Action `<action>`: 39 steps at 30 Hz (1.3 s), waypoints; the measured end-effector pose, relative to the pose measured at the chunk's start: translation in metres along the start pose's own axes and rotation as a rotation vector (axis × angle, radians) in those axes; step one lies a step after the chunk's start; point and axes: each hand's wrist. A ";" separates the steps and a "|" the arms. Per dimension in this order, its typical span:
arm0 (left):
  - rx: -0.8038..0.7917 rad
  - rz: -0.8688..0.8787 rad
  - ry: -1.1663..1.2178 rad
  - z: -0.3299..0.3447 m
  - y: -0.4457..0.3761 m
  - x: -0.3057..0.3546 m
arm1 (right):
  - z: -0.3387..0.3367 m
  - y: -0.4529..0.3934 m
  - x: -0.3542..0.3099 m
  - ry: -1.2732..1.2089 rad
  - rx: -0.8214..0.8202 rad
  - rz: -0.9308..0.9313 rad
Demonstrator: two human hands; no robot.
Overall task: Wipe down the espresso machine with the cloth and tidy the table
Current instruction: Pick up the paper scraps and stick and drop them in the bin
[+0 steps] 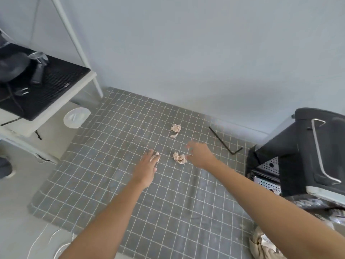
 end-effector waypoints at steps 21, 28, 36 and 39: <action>0.330 0.272 0.284 -0.022 -0.146 0.076 | 0.094 -0.009 0.054 0.127 0.090 -0.310; 0.158 0.051 -0.128 0.009 -0.173 0.087 | 0.080 -0.004 0.097 0.013 0.383 -0.259; 0.296 0.191 0.119 0.028 -0.161 0.070 | 0.034 -0.045 0.148 -0.104 0.578 0.270; 0.335 0.211 0.197 0.026 -0.146 0.061 | 0.030 -0.058 0.164 0.057 0.495 0.435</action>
Point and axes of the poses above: each hand's wrist, its own y-axis away from the middle knuckle, its own z-axis out of the palm, x = y × z, and after that the axes turned 7 degrees about -z, right-handed
